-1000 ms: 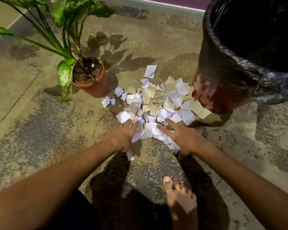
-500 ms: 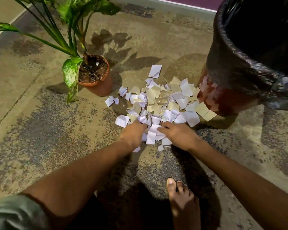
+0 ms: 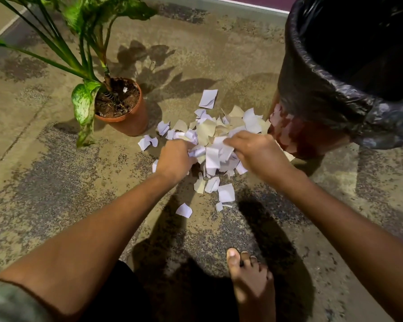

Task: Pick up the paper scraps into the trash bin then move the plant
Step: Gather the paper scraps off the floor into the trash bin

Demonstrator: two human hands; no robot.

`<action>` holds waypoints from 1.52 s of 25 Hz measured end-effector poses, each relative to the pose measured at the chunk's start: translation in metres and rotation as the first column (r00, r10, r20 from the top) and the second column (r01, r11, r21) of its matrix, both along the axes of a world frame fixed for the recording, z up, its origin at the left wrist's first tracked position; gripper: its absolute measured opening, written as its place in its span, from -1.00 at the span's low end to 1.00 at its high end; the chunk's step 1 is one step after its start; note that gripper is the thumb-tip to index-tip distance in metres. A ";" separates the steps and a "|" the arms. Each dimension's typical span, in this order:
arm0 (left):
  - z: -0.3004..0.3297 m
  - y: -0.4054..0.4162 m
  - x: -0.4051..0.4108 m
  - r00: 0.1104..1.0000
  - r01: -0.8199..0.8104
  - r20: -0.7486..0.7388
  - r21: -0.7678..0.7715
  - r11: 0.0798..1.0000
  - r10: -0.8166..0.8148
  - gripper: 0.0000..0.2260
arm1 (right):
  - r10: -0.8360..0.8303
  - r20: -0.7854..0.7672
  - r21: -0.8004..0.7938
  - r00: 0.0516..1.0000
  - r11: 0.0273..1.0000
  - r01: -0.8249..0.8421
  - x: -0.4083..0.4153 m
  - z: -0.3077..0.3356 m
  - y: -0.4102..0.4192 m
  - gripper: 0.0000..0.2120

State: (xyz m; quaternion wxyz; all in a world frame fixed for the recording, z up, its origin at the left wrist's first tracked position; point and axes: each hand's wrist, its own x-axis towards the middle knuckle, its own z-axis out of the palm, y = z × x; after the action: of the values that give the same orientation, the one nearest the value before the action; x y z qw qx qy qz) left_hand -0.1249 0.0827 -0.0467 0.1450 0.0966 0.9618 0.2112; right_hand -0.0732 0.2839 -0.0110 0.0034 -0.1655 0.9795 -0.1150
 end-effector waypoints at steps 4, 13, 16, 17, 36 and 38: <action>0.013 0.016 -0.009 0.989 0.014 -0.150 0.013 1.000 -0.012 -0.90 | -0.104 -0.112 -0.093 0.988 0.991 0.094 -0.019 0.066 0.016 -0.66; 0.071 0.049 -0.025 0.929 -0.020 -0.349 0.286 0.958 0.124 -0.83 | -0.443 -0.299 -0.178 0.845 0.896 0.407 -0.023 0.098 0.062 -0.33; 0.109 0.064 -0.029 0.880 0.011 -0.430 0.441 0.897 0.201 -0.83 | -0.522 0.444 0.073 0.728 0.831 0.551 0.093 -0.022 0.031 -0.13; 0.122 0.071 -0.029 0.864 0.039 -0.458 0.478 0.878 0.211 -0.81 | -0.460 0.607 0.076 0.648 0.845 0.529 0.139 -0.063 0.007 -0.32; 0.202 0.196 -0.035 0.734 0.561 -0.593 0.254 0.788 -0.331 -0.46 | -0.769 -0.289 -0.375 0.570 0.639 0.672 0.010 0.152 0.178 -0.55; 0.198 0.185 -0.033 0.741 0.580 -0.585 0.311 0.753 -0.329 -0.46 | -0.753 -0.306 -0.396 0.583 0.658 0.641 0.012 0.159 0.168 -0.59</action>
State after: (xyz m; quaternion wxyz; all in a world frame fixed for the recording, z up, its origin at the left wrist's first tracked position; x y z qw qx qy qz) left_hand -0.1583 0.2677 0.1516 -0.0865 0.4191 0.8272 0.3641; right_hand -0.0608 0.4519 0.1482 -0.2866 0.2147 0.9153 -0.1845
